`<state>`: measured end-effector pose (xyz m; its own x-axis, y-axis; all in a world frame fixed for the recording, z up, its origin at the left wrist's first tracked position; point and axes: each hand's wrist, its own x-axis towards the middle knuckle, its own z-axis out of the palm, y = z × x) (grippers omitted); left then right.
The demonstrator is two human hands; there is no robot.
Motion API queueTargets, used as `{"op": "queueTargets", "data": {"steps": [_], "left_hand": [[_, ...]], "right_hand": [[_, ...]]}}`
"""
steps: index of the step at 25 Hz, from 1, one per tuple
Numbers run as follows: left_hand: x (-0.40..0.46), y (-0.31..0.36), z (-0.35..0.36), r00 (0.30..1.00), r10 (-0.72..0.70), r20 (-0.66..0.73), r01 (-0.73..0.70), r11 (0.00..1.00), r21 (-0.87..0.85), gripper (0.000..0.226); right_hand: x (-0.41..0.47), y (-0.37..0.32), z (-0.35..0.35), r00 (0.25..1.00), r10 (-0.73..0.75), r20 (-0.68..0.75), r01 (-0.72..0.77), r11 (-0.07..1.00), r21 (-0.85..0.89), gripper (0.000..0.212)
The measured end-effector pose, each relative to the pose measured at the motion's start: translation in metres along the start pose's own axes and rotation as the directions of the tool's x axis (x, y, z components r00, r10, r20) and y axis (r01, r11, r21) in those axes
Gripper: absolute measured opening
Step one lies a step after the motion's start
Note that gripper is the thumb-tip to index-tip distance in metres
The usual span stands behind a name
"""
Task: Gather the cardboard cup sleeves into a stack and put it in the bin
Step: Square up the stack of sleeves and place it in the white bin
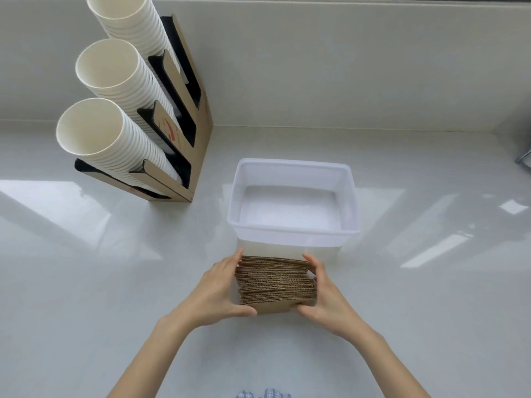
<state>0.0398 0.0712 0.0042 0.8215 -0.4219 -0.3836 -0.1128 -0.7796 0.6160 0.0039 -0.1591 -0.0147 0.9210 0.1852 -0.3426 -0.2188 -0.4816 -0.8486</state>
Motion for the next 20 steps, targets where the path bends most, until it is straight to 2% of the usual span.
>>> {"op": "queueTargets", "data": {"steps": [2, 4, 10, 16, 20], "left_hand": [[-0.003, -0.008, 0.004, 1.0, -0.023, 0.012, 0.024, 0.993, -0.113, 0.134], [-0.003, -0.01, 0.012, 1.0, -0.014, -0.025, 0.01, 0.99, -0.143, 0.124], [0.004, 0.008, 0.034, 0.985, -0.019, -0.17, -0.021, 0.973, -0.229, 0.125], [0.009, -0.002, 0.037, 0.984, -0.032, -0.176, -0.009, 0.974, -0.225, 0.129], [0.008, 0.0, 0.04, 0.976, -0.028, -0.217, -0.015, 0.982, -0.191, 0.124]], "right_hand": [[-0.001, 0.003, 0.003, 1.0, -0.005, -0.009, 0.005, 1.0, -0.001, 0.095], [-0.001, 0.005, 0.007, 1.0, -0.013, -0.019, 0.013, 1.0, -0.017, 0.097], [0.002, 0.0, 0.014, 0.999, -0.016, -0.045, 0.017, 1.0, 0.023, 0.098], [-0.003, 0.004, 0.004, 1.0, -0.001, 0.009, 0.001, 1.0, 0.01, 0.095], [-0.006, 0.007, 0.005, 1.0, -0.005, -0.021, 0.004, 0.999, -0.035, 0.087]]}}
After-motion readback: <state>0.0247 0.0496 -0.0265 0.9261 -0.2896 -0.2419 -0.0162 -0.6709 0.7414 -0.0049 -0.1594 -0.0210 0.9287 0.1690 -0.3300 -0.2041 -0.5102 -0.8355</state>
